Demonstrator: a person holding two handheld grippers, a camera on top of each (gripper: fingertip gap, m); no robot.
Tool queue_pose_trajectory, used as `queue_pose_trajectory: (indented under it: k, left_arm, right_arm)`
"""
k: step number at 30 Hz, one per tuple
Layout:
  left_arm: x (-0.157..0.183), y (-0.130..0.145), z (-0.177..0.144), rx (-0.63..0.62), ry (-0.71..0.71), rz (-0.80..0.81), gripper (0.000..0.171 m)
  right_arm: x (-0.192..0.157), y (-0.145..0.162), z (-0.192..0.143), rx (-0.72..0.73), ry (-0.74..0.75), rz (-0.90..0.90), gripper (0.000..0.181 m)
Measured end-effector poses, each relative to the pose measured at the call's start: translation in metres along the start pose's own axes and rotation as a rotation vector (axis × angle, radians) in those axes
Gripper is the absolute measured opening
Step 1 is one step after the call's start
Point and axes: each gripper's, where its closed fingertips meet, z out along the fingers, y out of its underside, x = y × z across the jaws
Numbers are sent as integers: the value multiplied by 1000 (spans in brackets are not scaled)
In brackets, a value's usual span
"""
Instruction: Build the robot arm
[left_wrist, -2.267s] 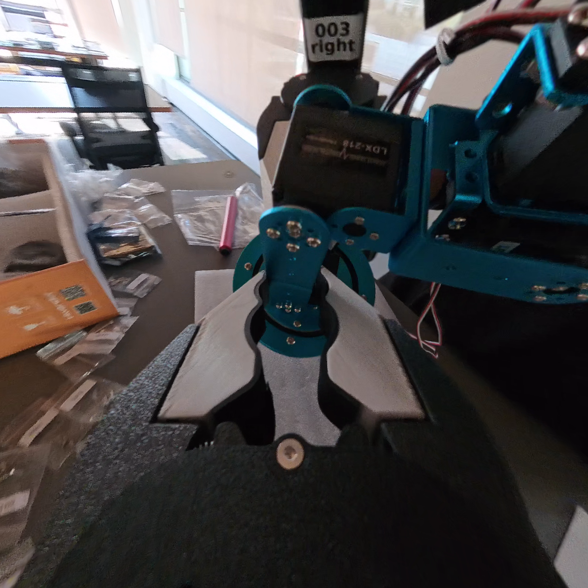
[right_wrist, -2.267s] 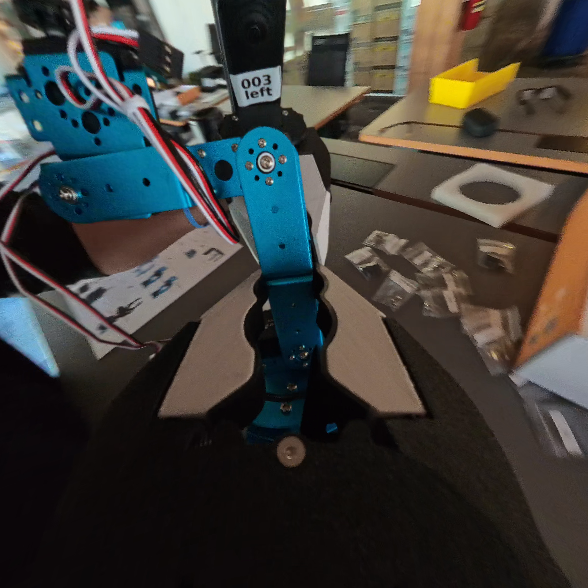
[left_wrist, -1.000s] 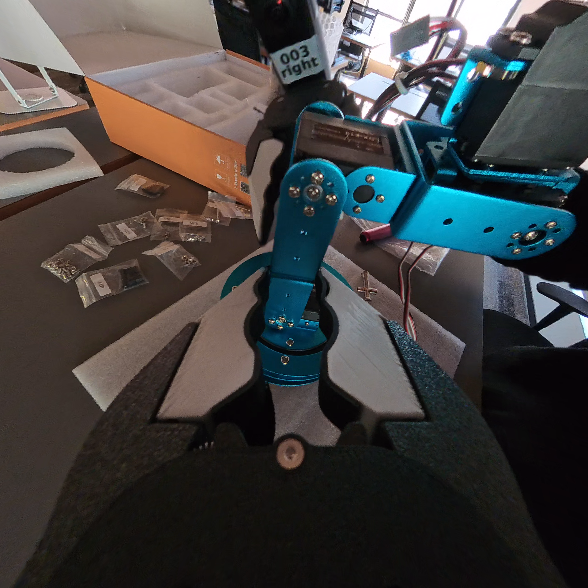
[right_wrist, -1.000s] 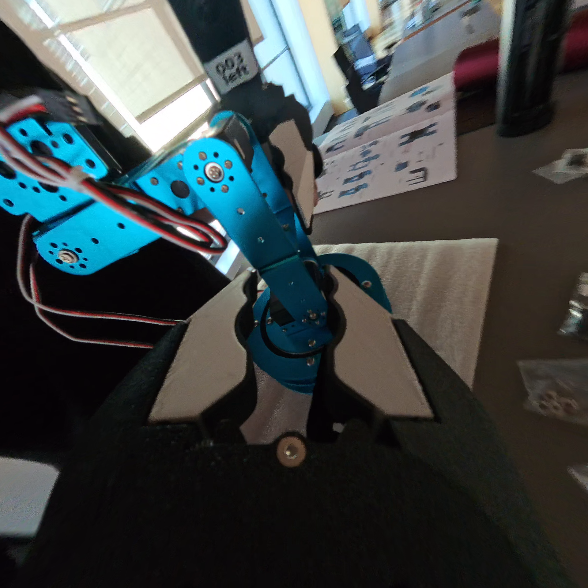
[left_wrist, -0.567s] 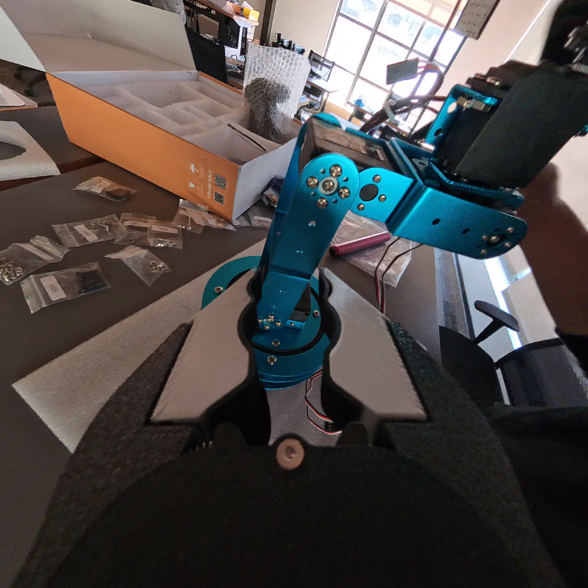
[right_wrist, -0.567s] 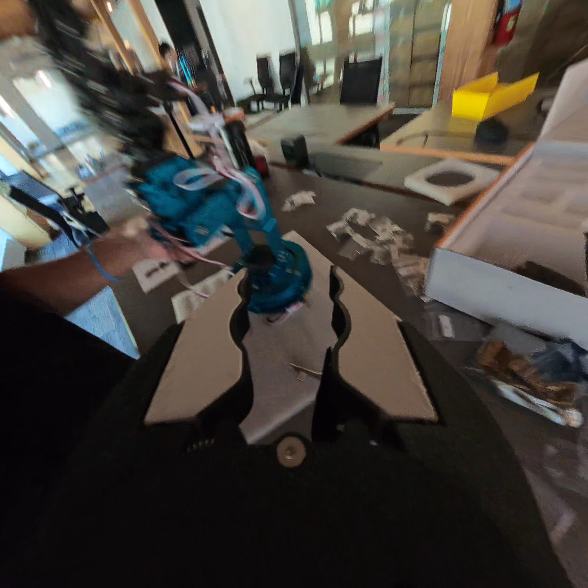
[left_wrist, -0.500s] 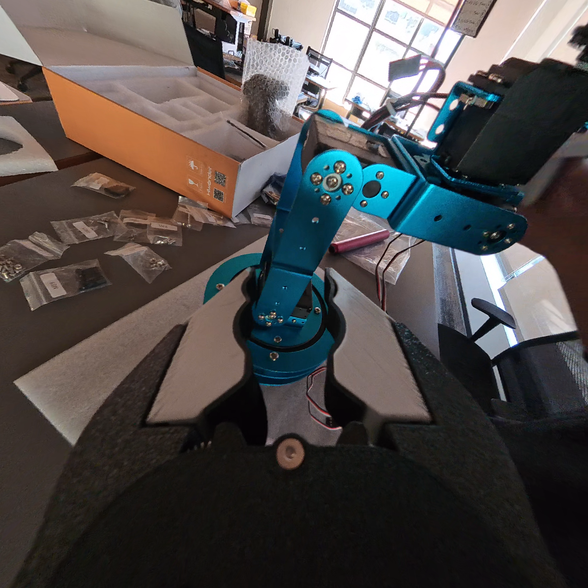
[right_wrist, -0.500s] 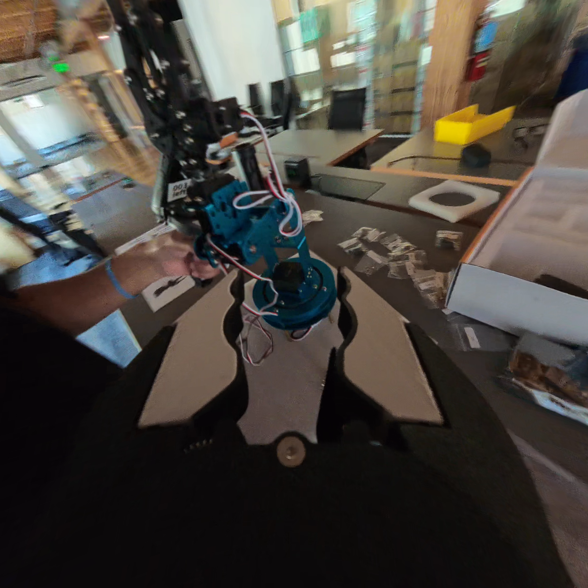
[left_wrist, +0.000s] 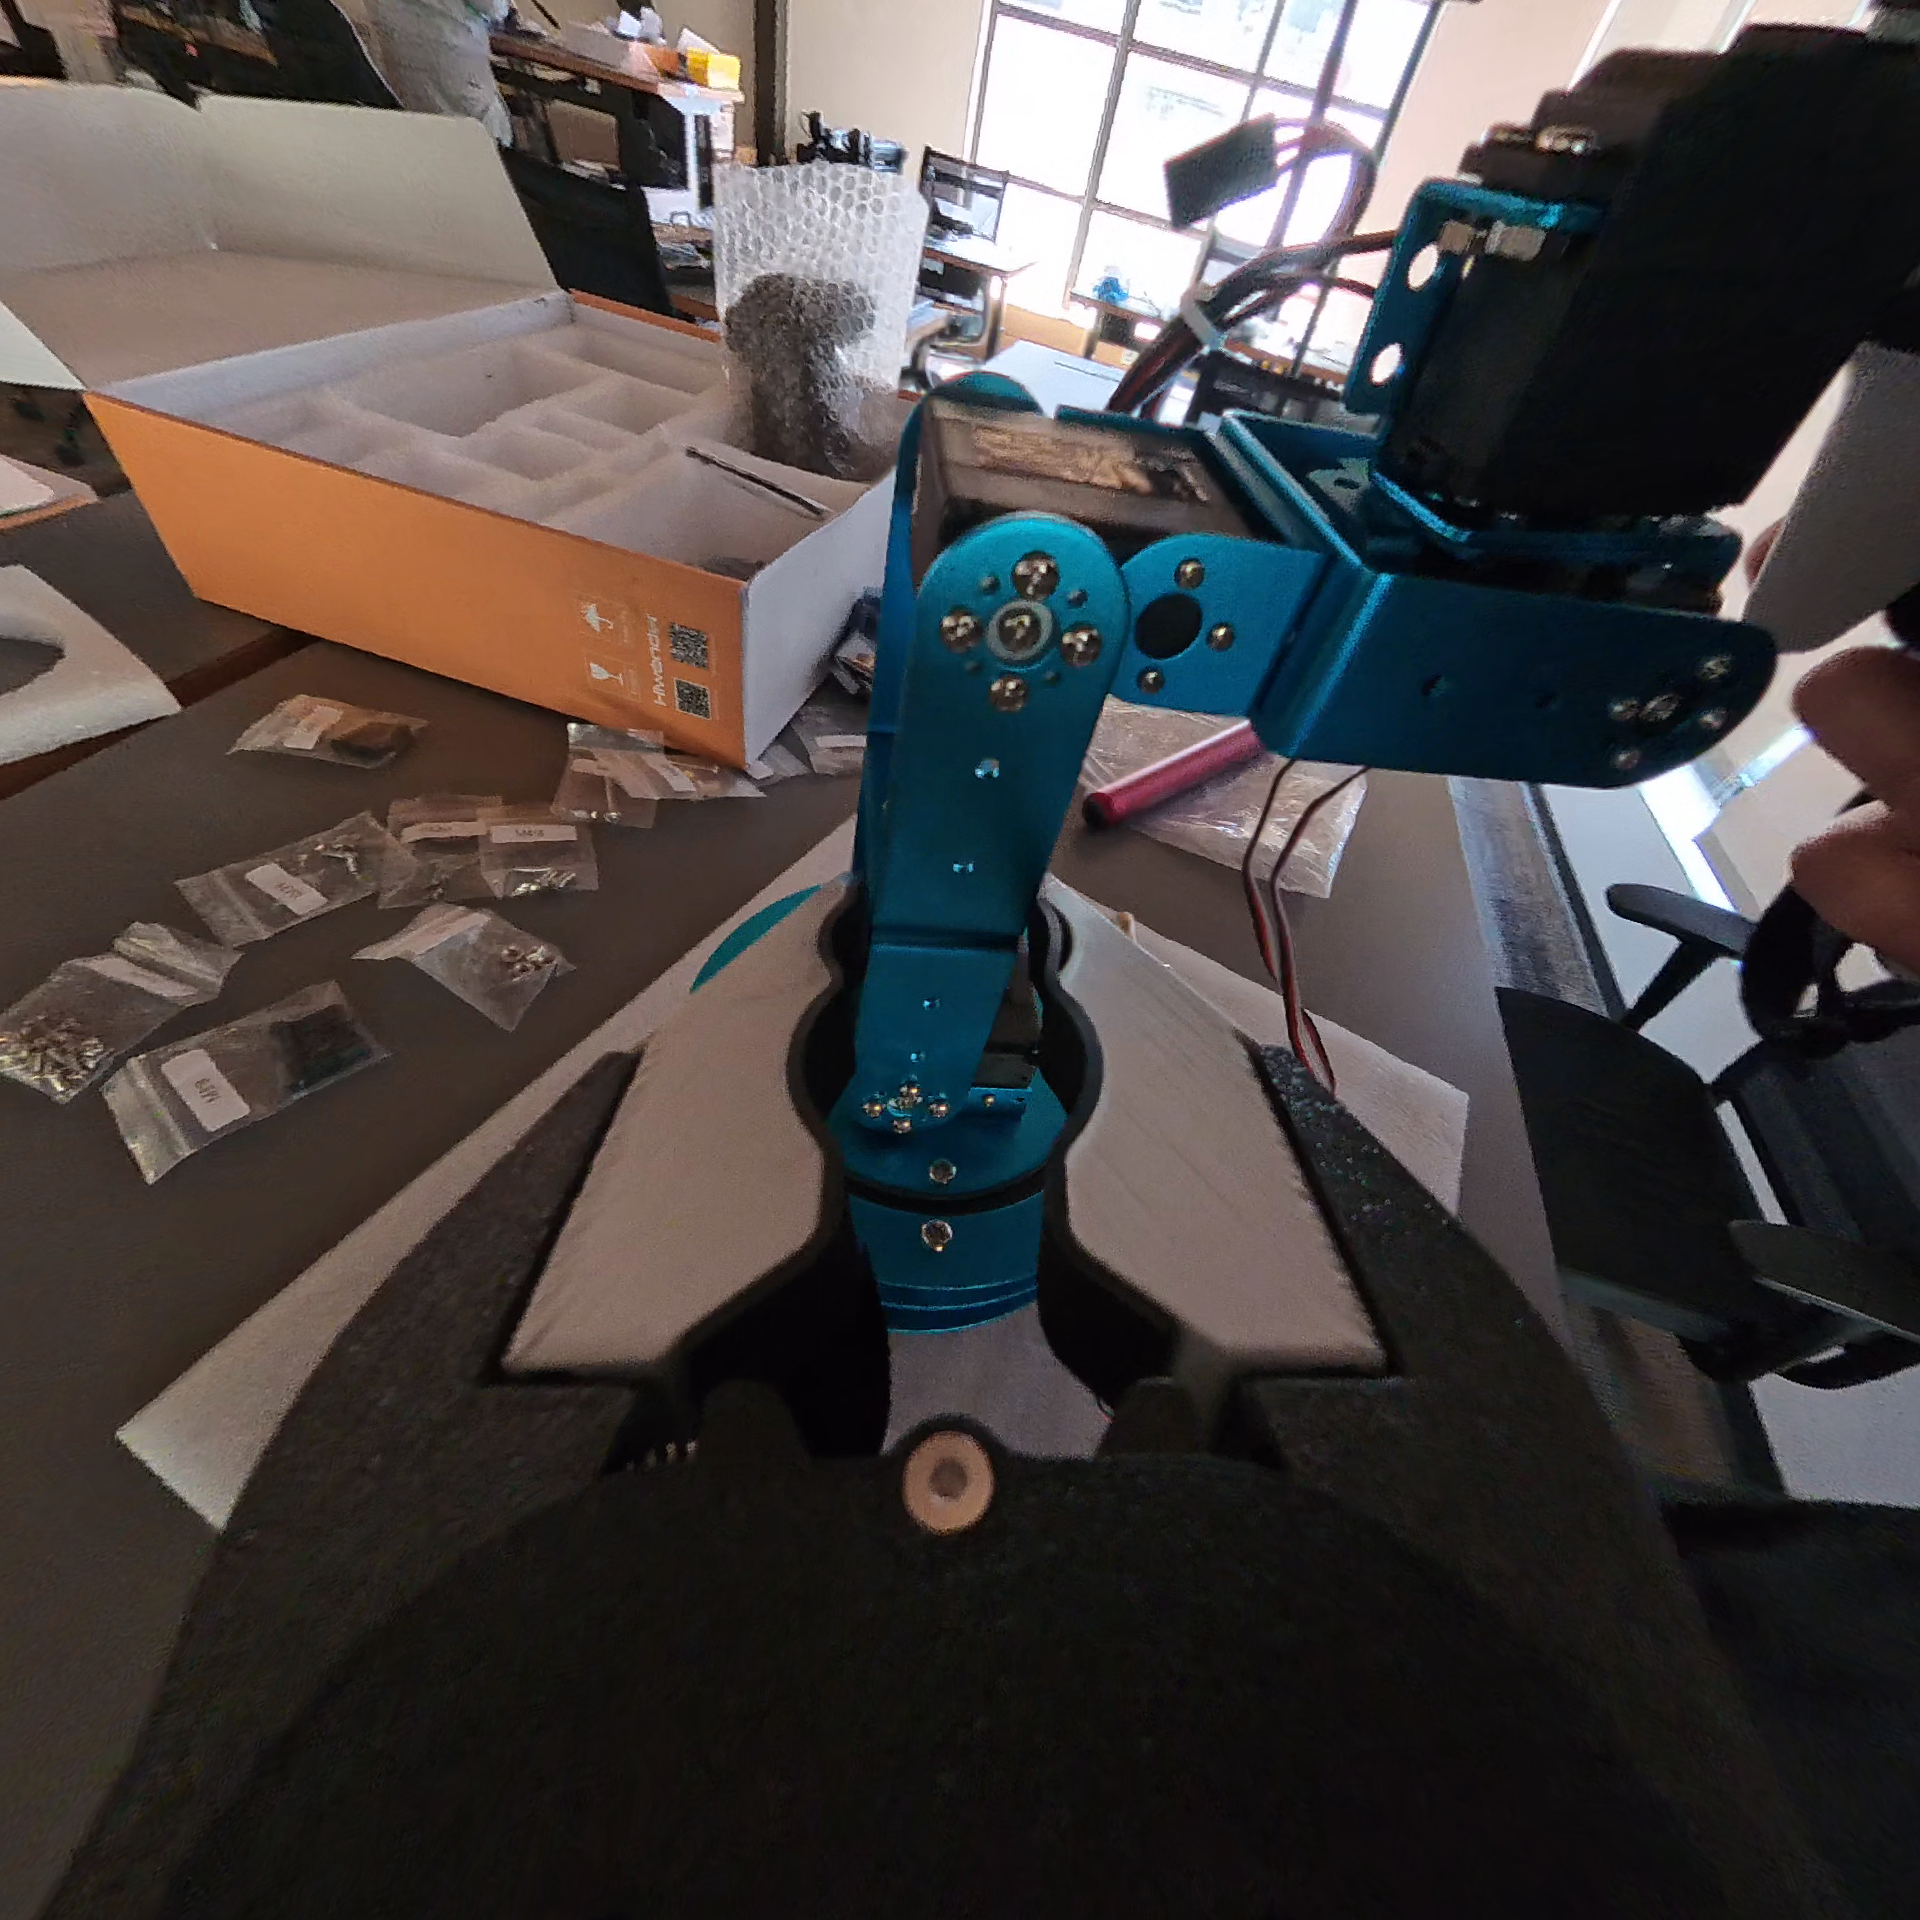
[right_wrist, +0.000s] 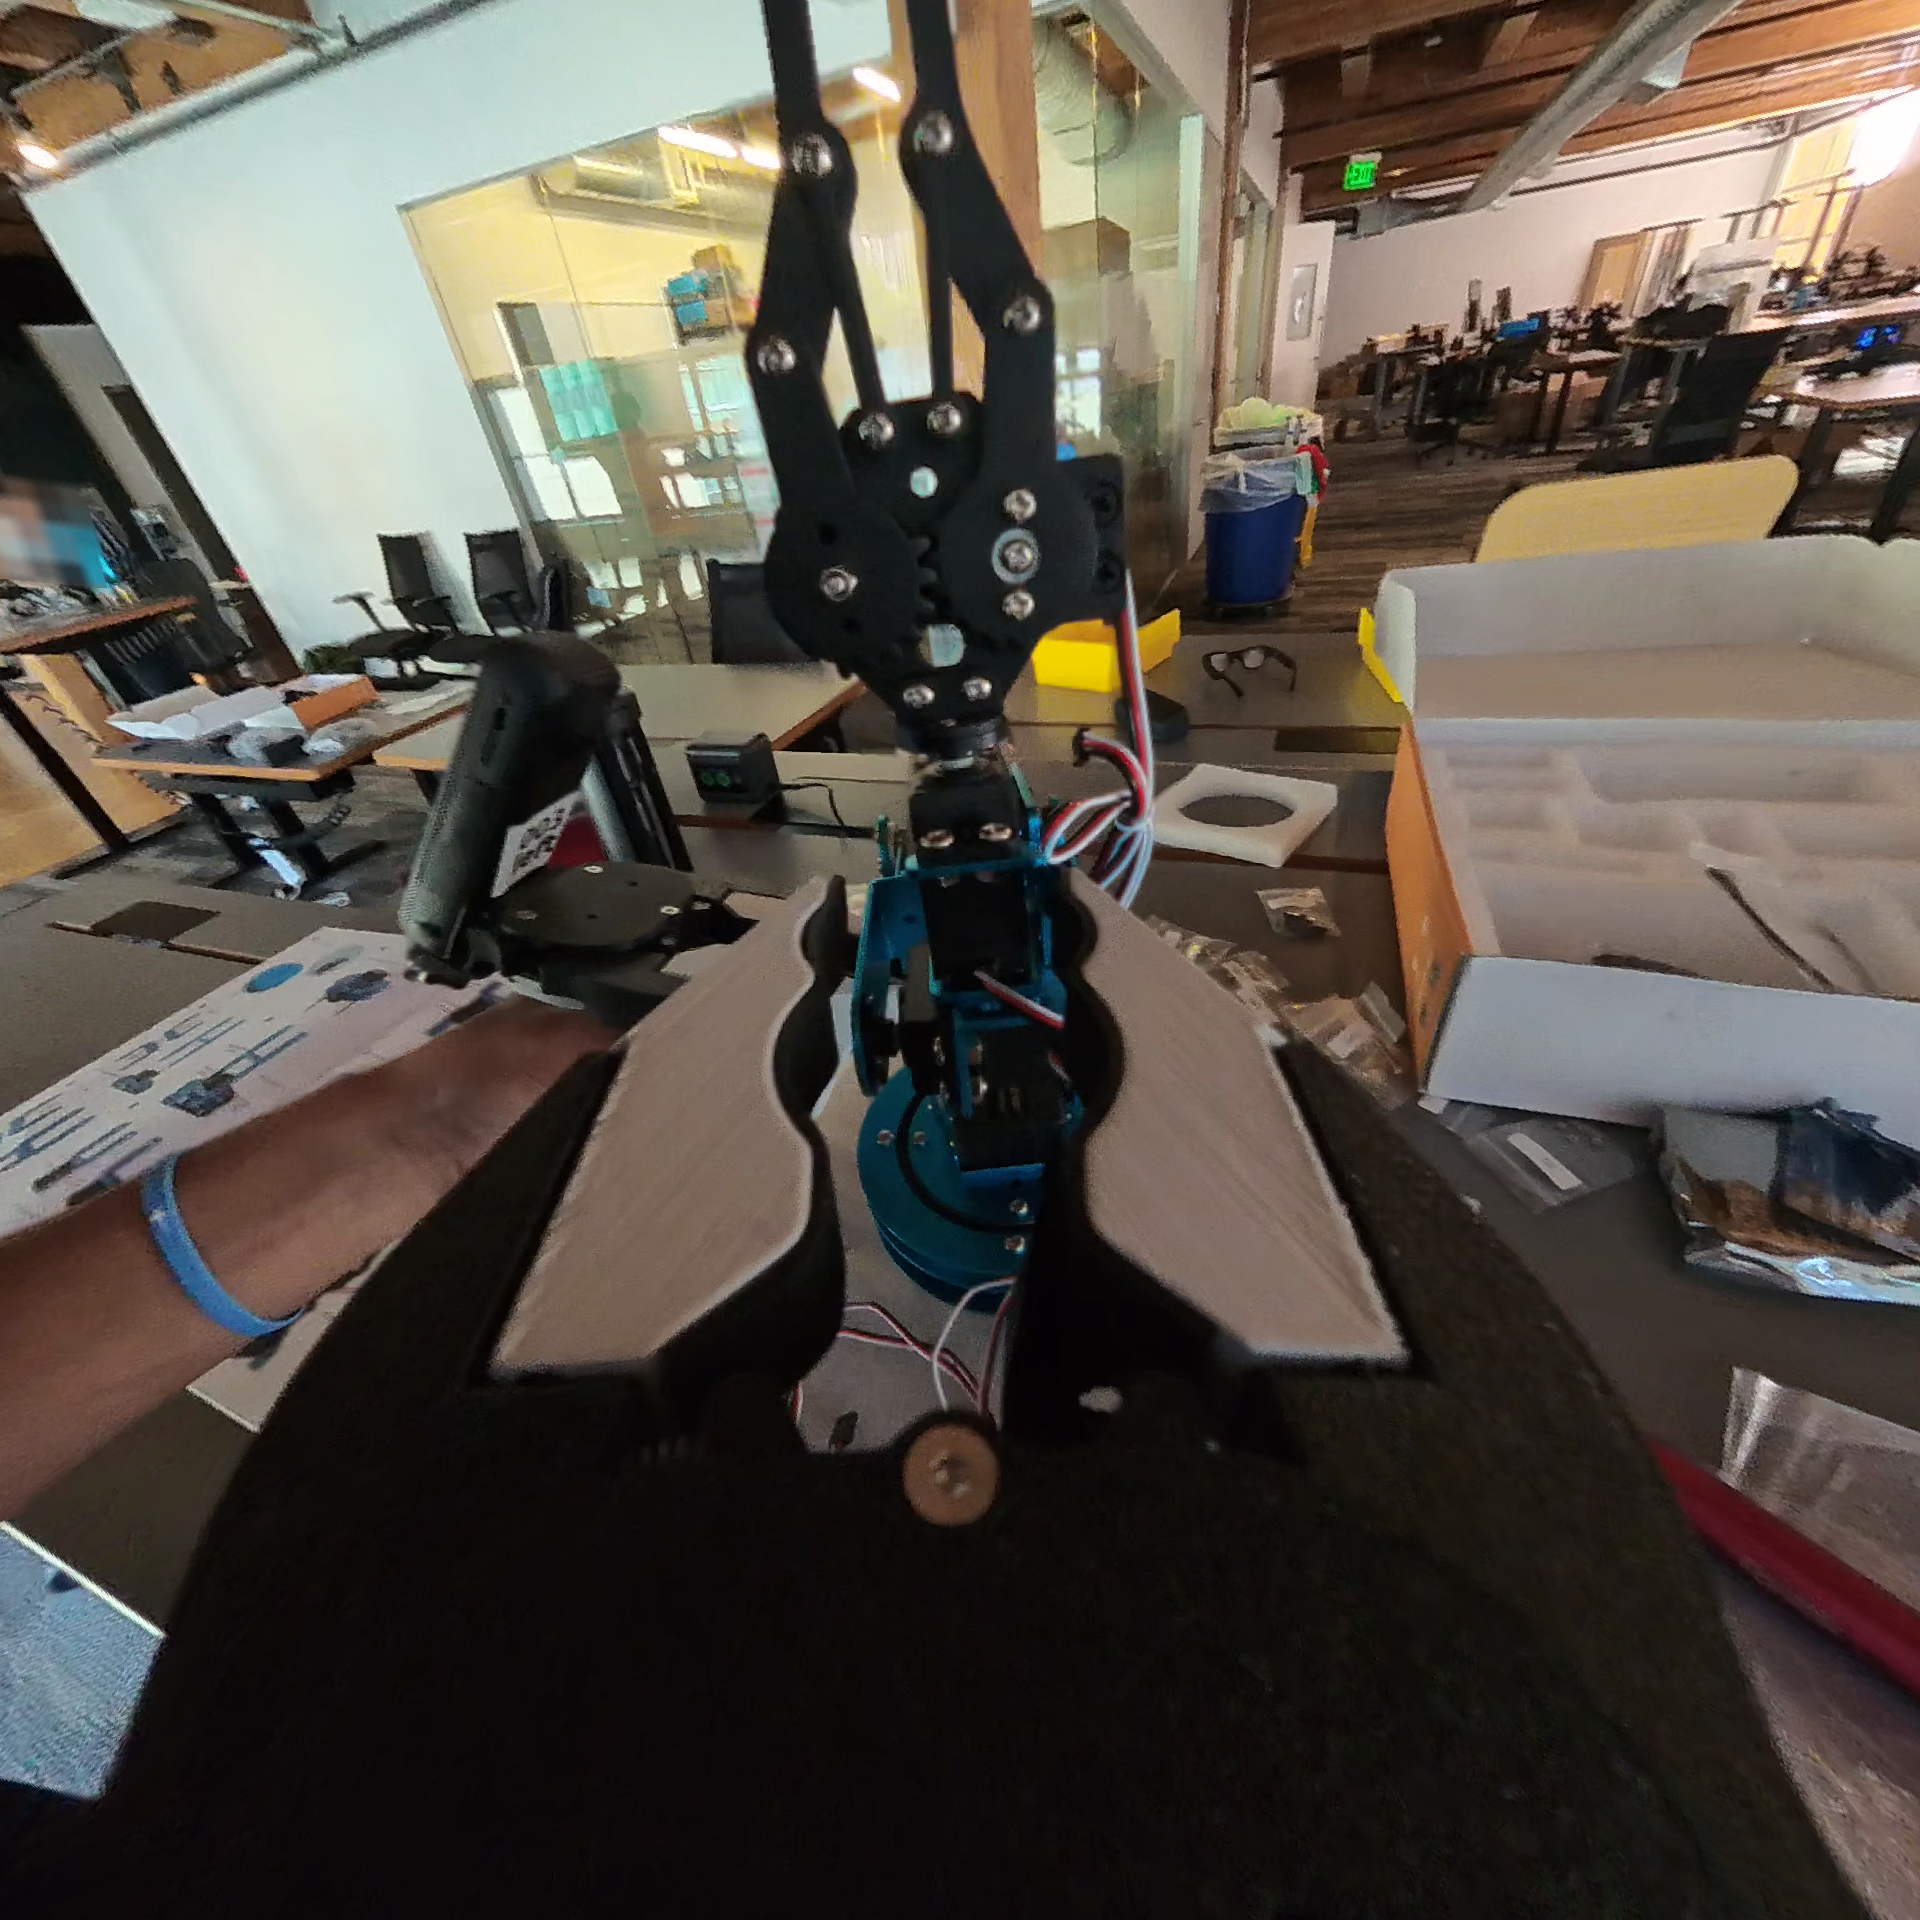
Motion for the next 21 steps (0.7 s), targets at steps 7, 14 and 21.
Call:
queue_pose_trajectory:
  k: [7, 14, 21]
  left_arm:
    - [-1, 2, -3, 21, -37, 68, 26]
    - [-2, 2, -3, 31, -45, 97, 27]
    - [-4, 1, -3, 38, -58, 104, 28]
  right_arm:
    - [1, 1, 2, -68, 29, -45, 25]
    - [2, -2, 10, -157, 42, -82, 24]
    - [3, -4, 14, -189, 11, -63, 25]
